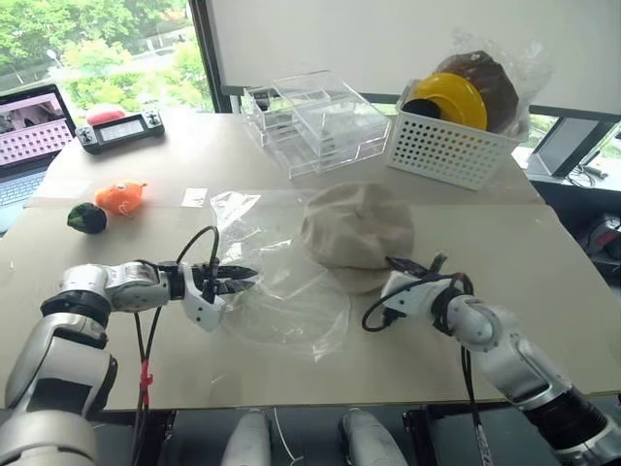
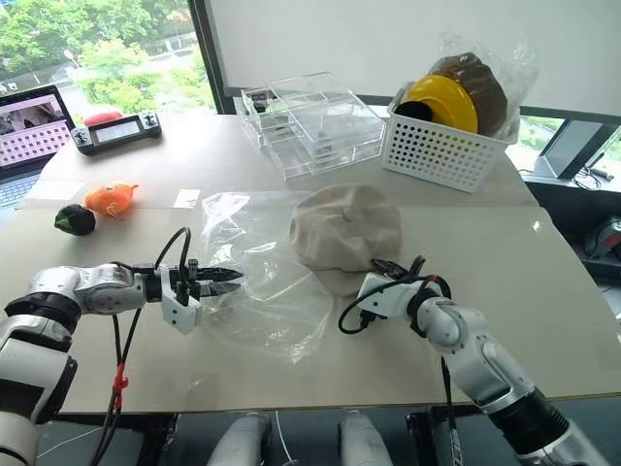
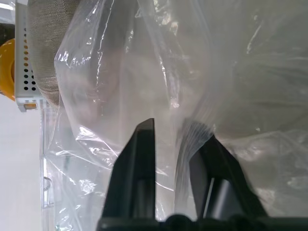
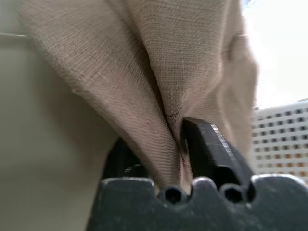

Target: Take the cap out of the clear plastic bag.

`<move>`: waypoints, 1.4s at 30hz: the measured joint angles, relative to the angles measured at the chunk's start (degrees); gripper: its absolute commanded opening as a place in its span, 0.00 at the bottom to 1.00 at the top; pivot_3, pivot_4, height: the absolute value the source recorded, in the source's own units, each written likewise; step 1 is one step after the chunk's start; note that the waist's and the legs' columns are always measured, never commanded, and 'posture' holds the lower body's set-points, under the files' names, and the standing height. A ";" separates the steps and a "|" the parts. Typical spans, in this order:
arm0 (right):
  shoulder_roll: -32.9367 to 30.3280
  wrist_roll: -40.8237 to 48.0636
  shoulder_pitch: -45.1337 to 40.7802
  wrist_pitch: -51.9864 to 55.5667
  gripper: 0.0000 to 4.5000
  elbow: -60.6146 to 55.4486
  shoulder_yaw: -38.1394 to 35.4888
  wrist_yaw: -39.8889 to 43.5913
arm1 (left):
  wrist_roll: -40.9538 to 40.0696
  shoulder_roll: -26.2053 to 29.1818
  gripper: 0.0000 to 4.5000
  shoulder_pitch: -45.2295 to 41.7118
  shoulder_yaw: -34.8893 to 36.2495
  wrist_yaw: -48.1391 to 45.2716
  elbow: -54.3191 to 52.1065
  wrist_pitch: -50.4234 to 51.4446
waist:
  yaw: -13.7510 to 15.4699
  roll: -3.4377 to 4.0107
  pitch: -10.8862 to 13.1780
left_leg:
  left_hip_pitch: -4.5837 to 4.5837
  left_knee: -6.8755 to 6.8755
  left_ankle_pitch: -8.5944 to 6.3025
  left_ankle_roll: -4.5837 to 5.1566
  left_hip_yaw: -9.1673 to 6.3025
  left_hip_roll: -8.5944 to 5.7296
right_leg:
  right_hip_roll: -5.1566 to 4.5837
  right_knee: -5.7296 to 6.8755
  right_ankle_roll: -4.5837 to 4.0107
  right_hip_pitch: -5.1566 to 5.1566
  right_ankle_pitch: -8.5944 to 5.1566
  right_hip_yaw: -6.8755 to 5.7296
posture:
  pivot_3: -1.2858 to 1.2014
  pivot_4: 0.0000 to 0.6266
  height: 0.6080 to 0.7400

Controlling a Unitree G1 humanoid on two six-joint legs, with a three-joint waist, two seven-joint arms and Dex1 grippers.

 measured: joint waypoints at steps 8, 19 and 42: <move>1.07 3.40 1.39 2.58 1.00 -0.96 -5.07 6.37 | 3.64 1.27 0.98 -2.95 -7.07 14.13 0.67 -0.99 | 0.44 -0.01 -0.02 | 0.01 -0.03 0.00 0.00 0.00 0.00 | 0.00 0.00 0.00 0.00 0.00 0.00 | 0.52 0.24 0.96; 2.70 29.08 2.94 19.63 1.00 -7.10 -18.68 22.82 | -12.75 -6.25 0.98 -28.87 29.30 -59.28 56.09 -0.10 | 1.02 -0.28 0.08 | -0.21 -0.10 0.01 -0.01 -0.01 -0.14 | -0.05 -0.15 -0.01 -0.07 0.00 -0.08 | 0.52 0.24 0.96; 16.02 56.88 -4.87 31.99 1.00 -5.87 -39.98 5.19 | -30.56 1.46 0.98 -30.14 83.87 -93.93 57.40 79.72 | -1.19 -0.10 0.24 | -0.61 -0.11 0.02 -0.01 -0.18 0.01 | -0.01 0.80 -0.36 -0.97 0.08 -0.22 | 0.52 0.24 0.96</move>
